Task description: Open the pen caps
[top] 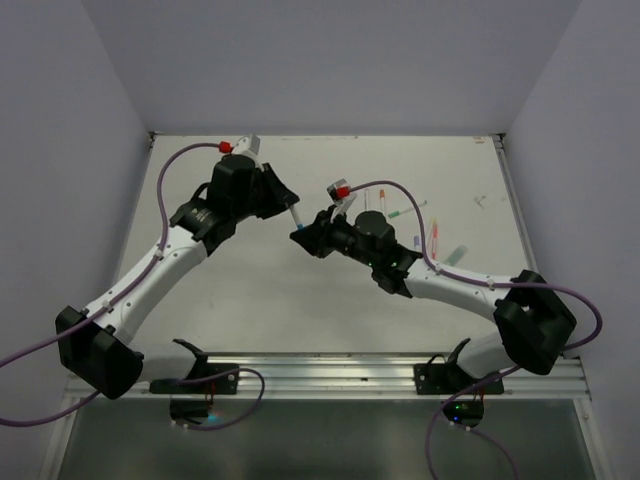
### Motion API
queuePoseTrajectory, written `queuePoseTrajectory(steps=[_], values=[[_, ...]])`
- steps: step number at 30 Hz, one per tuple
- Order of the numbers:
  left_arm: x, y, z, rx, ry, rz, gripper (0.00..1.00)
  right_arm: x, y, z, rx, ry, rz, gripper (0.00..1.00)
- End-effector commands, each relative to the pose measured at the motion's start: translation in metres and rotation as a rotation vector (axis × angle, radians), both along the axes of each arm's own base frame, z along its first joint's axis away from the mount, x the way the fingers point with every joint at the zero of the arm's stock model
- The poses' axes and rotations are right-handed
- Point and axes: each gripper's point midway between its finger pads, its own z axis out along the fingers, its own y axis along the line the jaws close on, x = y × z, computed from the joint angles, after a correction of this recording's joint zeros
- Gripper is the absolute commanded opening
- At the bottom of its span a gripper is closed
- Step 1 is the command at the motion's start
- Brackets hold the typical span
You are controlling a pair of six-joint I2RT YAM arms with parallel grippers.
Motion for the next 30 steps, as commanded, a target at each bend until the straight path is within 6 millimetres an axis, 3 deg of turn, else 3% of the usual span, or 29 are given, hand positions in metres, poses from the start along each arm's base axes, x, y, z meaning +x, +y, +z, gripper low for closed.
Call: queuePoseTrajectory(steps=[1, 15, 25, 30], values=[[0.056, 0.063, 0.116, -0.060, -0.379, 0.293, 0.00, -0.048, -0.014, -0.073, -0.164, 0.184, 0.119, 0.00], [0.050, 0.105, 0.177, -0.152, -0.618, 0.490, 0.00, -0.070, -0.016, -0.100, -0.179, 0.249, 0.165, 0.00], [0.048, 0.118, 0.205, -0.174, -0.691, 0.555, 0.00, -0.085, -0.012, -0.107, -0.183, 0.264, 0.199, 0.00], [0.049, 0.128, 0.209, -0.165, -0.695, 0.588, 0.00, -0.089, -0.015, -0.110, -0.189, 0.268, 0.198, 0.00]])
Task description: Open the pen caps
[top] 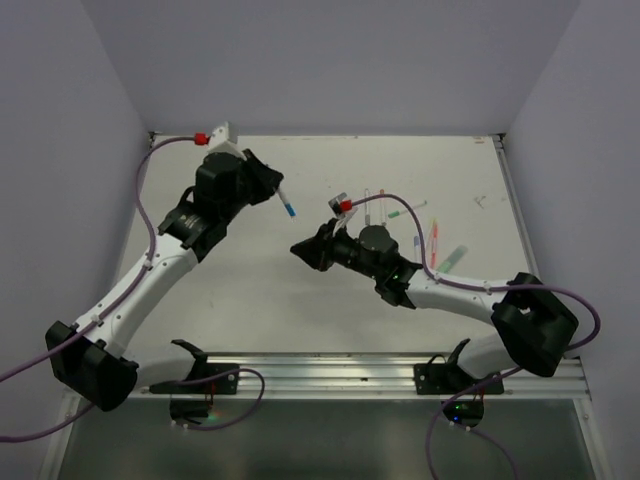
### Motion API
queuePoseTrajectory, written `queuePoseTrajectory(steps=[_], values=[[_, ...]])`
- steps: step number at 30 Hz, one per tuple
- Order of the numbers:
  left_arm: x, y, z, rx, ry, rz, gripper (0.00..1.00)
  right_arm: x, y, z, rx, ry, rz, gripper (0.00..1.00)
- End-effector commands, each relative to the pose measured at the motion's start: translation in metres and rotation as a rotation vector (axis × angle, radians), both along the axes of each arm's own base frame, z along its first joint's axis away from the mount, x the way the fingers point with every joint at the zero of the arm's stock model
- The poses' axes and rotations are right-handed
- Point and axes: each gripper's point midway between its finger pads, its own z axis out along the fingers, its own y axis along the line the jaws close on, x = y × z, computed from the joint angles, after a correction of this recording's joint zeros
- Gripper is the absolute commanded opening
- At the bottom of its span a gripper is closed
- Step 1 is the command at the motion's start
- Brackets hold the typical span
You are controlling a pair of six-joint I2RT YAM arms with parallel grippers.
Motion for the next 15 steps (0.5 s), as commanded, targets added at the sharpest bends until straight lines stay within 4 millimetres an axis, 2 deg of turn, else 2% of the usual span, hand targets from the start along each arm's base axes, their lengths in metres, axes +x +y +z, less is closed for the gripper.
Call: queuePoseTrajectory(steps=[1, 3, 5, 7, 9, 11, 12, 13, 15], values=[[0.036, 0.106, 0.178, -0.173, -0.552, 0.466, 0.00, -0.074, -0.018, -0.112, -0.291, 0.275, 0.186, 0.00], [0.036, 0.109, 0.178, -0.162, -0.553, 0.467, 0.00, -0.074, -0.019, -0.109, -0.286, 0.272, 0.183, 0.00], [0.036, 0.103, 0.174, -0.145, -0.538, 0.435, 0.00, -0.073, -0.019, -0.107, -0.285, 0.271, 0.176, 0.00], [0.037, 0.098, 0.165, -0.120, -0.517, 0.401, 0.00, -0.071, -0.020, -0.095, -0.279, 0.252, 0.163, 0.01], [0.036, 0.087, 0.150, -0.086, -0.476, 0.333, 0.00, -0.066, -0.022, -0.080, -0.280, 0.216, 0.141, 0.14], [0.034, 0.076, 0.127, -0.049, -0.403, 0.267, 0.00, -0.062, -0.023, -0.068, -0.280, 0.189, 0.129, 0.30], [0.032, 0.074, 0.119, -0.035, -0.381, 0.246, 0.00, -0.060, -0.023, -0.057, -0.270, 0.177, 0.123, 0.42], [0.030, 0.071, 0.106, -0.013, -0.335, 0.224, 0.00, -0.058, -0.023, -0.051, -0.264, 0.166, 0.114, 0.49], [0.024, 0.063, 0.091, 0.004, -0.286, 0.166, 0.00, -0.051, -0.023, -0.037, -0.273, 0.128, 0.091, 0.65]])
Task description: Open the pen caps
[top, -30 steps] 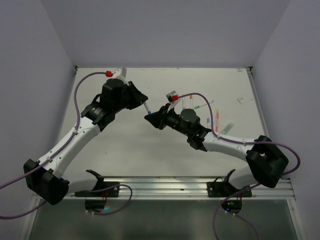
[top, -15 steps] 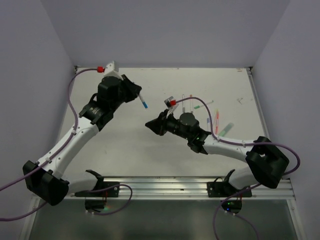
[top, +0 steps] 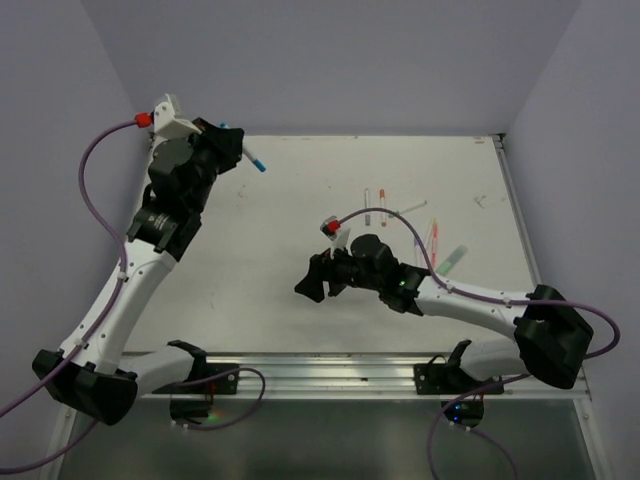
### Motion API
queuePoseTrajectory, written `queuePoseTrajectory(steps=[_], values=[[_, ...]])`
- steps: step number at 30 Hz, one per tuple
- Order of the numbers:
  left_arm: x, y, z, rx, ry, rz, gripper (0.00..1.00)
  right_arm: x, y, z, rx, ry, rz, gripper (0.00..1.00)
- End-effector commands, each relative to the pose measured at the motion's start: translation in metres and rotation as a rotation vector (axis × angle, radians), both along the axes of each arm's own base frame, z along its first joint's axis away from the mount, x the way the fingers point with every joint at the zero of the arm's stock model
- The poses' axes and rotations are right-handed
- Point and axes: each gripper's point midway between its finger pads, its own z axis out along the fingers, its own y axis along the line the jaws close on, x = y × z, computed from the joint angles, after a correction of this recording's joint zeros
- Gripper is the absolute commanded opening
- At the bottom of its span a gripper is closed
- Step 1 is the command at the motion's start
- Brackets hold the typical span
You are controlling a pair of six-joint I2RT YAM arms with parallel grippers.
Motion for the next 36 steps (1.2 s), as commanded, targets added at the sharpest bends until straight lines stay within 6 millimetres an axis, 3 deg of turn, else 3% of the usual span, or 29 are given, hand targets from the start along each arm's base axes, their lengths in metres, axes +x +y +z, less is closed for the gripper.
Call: queuePoseTrajectory(steps=[1, 6, 12, 14, 15, 20, 36], values=[[-0.012, -0.015, -0.046, 0.089, 0.154, -0.106, 0.00, 0.020, 0.004, 0.053, 0.040, -0.123, -0.039, 0.70], [-0.033, -0.037, -0.077, 0.077, 0.262, -0.256, 0.00, 0.038, 0.009, 0.093, 0.031, -0.230, -0.058, 0.89], [-0.055, -0.053, -0.099, 0.021, 0.310, -0.346, 0.00, 0.064, 0.024, 0.118, 0.029, -0.292, -0.104, 0.92], [-0.060, -0.058, -0.102, 0.022, 0.315, -0.359, 0.00, 0.070, 0.031, 0.116, 0.019, -0.295, -0.104, 0.92], [-0.061, -0.060, -0.103, 0.020, 0.318, -0.363, 0.00, 0.073, 0.035, 0.124, 0.031, -0.308, -0.103, 0.91], [-0.065, -0.064, -0.101, 0.016, 0.314, -0.371, 0.00, 0.083, 0.048, 0.121, 0.017, -0.316, -0.088, 0.88], [-0.068, -0.060, -0.108, 0.046, 0.333, -0.359, 0.00, 0.090, 0.058, 0.135, 0.041, -0.328, -0.091, 0.52]])
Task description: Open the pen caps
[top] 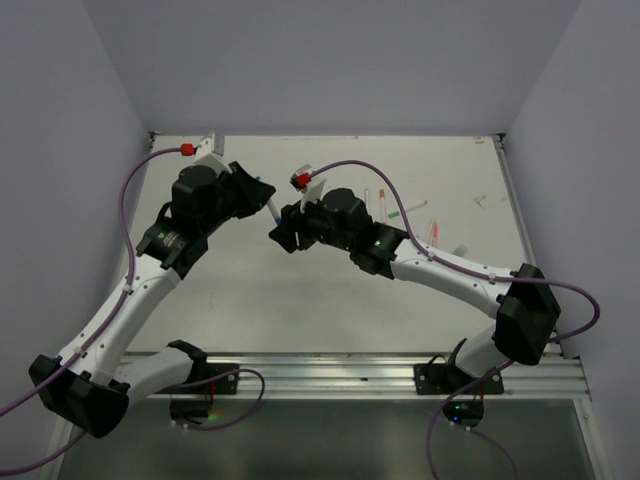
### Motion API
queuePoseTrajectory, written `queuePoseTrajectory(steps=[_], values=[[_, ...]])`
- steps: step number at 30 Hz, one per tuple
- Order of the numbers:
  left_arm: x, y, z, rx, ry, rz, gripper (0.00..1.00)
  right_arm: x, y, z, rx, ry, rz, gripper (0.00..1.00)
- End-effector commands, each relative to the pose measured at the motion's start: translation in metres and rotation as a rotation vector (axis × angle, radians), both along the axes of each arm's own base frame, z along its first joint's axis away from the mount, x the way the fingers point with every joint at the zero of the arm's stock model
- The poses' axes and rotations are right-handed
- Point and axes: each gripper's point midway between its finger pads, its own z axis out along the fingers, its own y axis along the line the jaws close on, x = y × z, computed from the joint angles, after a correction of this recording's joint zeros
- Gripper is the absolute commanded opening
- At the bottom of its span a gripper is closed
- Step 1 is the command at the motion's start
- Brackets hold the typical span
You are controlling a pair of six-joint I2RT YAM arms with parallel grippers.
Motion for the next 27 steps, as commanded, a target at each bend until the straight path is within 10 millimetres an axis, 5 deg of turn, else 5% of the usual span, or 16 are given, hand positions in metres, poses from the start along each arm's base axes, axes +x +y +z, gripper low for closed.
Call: queuePoseTrajectory(steps=[1, 6, 27], values=[[-0.007, 0.001, 0.003, 0.002, -0.008, -0.012, 0.00, 0.007, 0.003, 0.020, 0.036, -0.036, -0.009, 0.50], [-0.008, -0.001, 0.004, -0.003, -0.011, -0.019, 0.00, 0.007, 0.004, 0.020, 0.038, -0.030, -0.014, 0.42], [-0.016, -0.001, -0.003, -0.024, 0.007, -0.028, 0.00, 0.004, 0.008, 0.031, 0.089, -0.028, 0.005, 0.32]])
